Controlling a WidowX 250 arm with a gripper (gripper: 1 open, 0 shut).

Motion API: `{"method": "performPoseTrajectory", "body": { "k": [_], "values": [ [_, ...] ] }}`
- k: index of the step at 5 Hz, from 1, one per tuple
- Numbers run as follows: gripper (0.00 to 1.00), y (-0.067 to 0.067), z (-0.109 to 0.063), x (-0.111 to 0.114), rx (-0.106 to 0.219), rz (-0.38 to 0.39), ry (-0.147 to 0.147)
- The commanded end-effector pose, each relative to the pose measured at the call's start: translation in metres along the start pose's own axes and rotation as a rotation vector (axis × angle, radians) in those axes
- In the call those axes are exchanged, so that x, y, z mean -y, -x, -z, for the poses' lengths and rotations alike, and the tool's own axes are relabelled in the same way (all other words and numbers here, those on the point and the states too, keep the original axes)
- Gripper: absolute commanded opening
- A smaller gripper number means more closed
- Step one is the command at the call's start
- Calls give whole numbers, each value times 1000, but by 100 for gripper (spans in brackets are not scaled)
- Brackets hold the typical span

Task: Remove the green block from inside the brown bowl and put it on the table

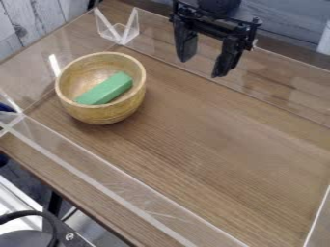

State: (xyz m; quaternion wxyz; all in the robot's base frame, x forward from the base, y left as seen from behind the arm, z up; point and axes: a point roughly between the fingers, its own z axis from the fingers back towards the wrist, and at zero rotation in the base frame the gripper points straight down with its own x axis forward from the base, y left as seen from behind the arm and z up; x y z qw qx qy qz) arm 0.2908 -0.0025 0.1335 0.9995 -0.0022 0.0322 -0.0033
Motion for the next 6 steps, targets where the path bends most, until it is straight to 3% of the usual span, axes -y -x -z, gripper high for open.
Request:
{"method": "performPoseTrajectory", "body": {
  "k": [1, 2, 3, 5, 6],
  "values": [
    [100, 5, 10, -4, -11, -11, -18],
    [100, 12, 12, -28, -46, -12, -13],
    [100, 15, 8, -69, -59, -35, -10],
    [100, 32, 3, -137, -31, -106, 12],
    [100, 39, 8, -159, -24, -135, 30]
  ]
}}
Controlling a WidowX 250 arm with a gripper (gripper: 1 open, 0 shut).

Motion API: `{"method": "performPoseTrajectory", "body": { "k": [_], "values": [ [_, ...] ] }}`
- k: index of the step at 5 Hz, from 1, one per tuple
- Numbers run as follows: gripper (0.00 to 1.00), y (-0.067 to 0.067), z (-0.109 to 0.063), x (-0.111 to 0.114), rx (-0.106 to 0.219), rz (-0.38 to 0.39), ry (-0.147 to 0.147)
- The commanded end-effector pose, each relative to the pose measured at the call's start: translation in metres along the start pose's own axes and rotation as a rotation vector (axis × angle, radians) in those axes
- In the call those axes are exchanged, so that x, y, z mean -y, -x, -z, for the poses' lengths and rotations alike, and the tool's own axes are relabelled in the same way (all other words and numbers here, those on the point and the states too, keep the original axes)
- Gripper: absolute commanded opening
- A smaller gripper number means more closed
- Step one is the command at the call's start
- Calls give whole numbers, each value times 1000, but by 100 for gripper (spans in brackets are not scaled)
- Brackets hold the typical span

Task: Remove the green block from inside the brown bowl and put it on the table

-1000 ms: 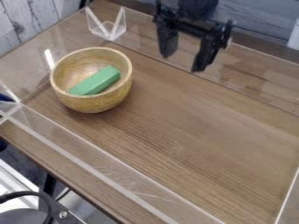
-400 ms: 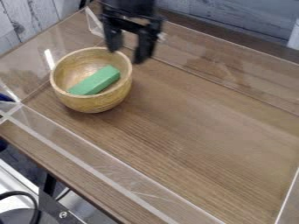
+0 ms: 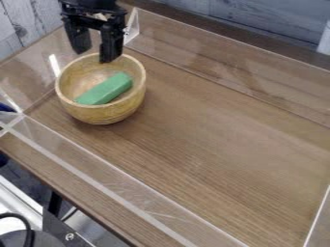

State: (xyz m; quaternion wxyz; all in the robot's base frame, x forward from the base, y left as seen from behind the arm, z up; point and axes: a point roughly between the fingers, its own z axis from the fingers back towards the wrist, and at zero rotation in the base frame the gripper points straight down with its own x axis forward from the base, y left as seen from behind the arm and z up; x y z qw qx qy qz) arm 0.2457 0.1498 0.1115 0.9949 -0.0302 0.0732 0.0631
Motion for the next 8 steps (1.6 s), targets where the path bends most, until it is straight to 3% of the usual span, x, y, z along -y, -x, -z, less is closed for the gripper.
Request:
{"method": "performPoseTrajectory", "body": {
  "k": [1, 2, 4, 6, 8],
  "values": [
    [100, -17, -7, -8, 80, -30, -47],
    [100, -30, 4, -9, 103, -51, -66],
    [100, -33, 20, -22, 139, -58, -97],
    [100, -40, 37, -35, 66, -81, -170],
    [100, -43, 57, -35, 28, -67, -162]
  ]
}}
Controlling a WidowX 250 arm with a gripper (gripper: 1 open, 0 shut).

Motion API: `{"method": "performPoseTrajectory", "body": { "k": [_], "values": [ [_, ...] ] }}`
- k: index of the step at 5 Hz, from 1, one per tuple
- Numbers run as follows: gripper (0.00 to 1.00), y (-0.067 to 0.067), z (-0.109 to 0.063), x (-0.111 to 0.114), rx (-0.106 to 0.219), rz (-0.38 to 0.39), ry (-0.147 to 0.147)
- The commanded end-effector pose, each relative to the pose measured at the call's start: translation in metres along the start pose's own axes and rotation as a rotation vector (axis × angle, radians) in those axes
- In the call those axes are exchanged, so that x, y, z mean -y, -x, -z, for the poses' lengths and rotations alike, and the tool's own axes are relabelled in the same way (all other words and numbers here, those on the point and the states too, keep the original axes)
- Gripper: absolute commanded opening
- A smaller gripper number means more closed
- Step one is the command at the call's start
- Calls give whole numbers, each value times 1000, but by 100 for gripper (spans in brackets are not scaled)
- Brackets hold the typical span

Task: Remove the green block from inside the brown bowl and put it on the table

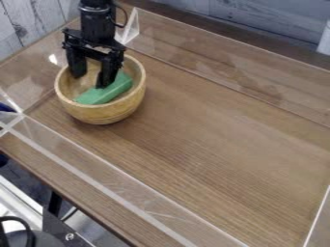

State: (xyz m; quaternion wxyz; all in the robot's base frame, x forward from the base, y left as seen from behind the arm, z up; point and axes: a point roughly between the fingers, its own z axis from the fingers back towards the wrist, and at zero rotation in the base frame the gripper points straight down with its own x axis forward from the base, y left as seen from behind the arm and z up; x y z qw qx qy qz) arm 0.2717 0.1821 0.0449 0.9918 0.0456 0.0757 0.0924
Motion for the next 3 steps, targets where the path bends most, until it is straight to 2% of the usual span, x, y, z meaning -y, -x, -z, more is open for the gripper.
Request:
{"method": "performPoseTrajectory", "body": {
  "k": [1, 2, 3],
  "values": [
    [100, -3, 4, -1, 4, 41, -18],
    [100, -1, 9, 1, -14, 82, -20],
    [100, 1, 6, 5, -9, 88, -33]
  ]
}}
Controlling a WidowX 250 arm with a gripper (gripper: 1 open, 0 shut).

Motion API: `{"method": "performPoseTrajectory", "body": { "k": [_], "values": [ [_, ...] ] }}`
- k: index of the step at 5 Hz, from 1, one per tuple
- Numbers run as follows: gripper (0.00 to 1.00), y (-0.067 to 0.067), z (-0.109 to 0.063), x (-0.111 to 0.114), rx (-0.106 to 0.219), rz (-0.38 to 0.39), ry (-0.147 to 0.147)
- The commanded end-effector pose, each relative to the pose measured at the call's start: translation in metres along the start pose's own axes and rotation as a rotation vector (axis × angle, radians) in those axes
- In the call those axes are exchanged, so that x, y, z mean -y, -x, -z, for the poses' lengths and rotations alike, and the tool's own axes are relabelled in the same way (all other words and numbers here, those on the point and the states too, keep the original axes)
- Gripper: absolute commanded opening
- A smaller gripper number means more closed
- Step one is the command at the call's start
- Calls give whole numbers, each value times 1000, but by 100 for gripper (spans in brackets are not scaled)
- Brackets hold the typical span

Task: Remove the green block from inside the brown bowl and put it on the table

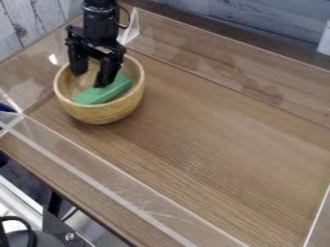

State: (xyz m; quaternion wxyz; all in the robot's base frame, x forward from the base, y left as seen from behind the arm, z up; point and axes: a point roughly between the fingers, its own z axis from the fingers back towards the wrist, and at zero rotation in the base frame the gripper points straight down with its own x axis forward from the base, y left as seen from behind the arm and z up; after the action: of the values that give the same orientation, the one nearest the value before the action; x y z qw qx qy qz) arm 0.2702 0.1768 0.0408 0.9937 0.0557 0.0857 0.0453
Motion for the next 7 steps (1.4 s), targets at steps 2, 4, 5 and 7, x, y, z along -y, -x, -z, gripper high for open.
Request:
{"method": "performPoseTrajectory", "body": {
  "k": [2, 4, 5, 7],
  "values": [
    [100, 4, -1, 8, 15, 8, -26],
    [100, 7, 7, 2, 14, 13, 22],
    [100, 9, 14, -1, -1, 14, 31],
    [100, 5, 27, 9, -20, -13, -6]
  ]
}}
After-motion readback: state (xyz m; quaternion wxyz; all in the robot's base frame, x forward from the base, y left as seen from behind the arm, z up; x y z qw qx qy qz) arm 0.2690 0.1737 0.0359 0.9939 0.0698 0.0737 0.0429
